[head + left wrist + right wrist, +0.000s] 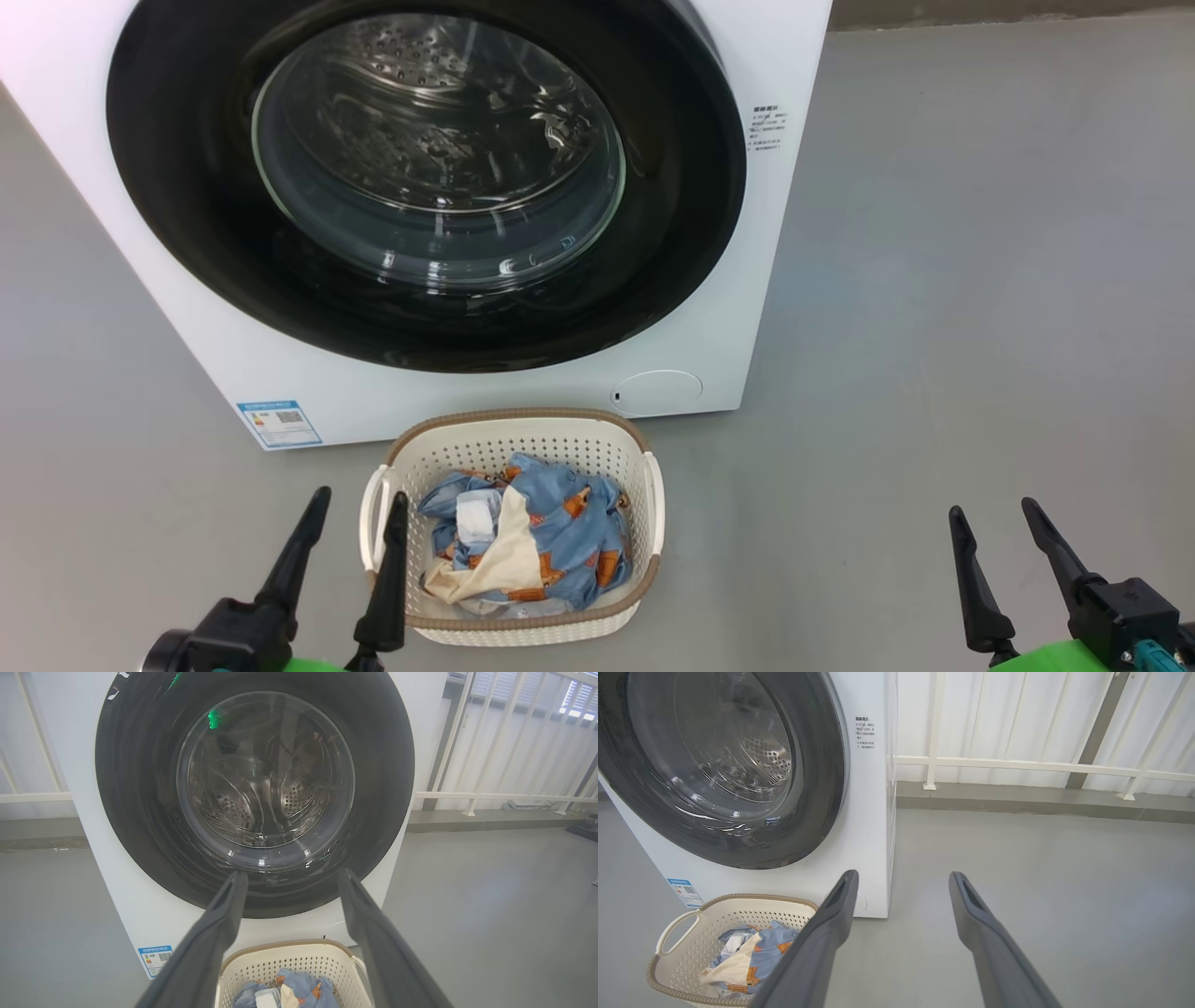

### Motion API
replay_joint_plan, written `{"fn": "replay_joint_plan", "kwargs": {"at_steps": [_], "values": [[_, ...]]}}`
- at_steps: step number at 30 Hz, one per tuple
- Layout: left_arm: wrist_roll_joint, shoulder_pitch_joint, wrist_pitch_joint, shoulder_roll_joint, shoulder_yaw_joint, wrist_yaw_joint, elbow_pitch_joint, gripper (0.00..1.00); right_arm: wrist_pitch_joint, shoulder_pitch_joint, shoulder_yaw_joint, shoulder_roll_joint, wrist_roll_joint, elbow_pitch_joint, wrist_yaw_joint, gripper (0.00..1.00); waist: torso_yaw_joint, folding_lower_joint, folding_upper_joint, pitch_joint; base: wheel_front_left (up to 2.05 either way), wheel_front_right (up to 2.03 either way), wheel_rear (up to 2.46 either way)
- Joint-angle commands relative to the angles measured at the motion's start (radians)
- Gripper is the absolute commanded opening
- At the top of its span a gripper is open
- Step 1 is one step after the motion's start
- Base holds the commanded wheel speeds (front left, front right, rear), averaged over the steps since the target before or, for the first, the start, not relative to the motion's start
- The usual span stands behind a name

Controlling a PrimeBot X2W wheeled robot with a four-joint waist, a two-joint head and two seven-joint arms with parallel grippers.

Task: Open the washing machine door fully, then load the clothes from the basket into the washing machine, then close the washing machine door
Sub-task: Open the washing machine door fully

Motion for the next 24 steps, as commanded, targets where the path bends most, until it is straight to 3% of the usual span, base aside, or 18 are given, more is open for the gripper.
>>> {"fn": "replay_joint_plan", "kwargs": {"at_steps": [1, 24], "values": [[-0.005, -0.031, -0.006, 0.01, 0.037, -0.003, -0.032, 1.0, -0.012, -0.035, 0.024, -0.008, 0.005, -0.028, 0.009, 1.0, -0.001, 0.0, 0.0, 0.001, 0.0, 0.0, 0.0], [-0.005, -0.019, -0.006, 0.023, 0.062, -0.003, -0.042, 1.0, -0.012, -0.04, 0.007, 0.001, 0.028, -0.042, 0.009, 1.0, -0.024, 0.0, 0.0, 0.006, 0.0, 0.0, 0.0]]}}
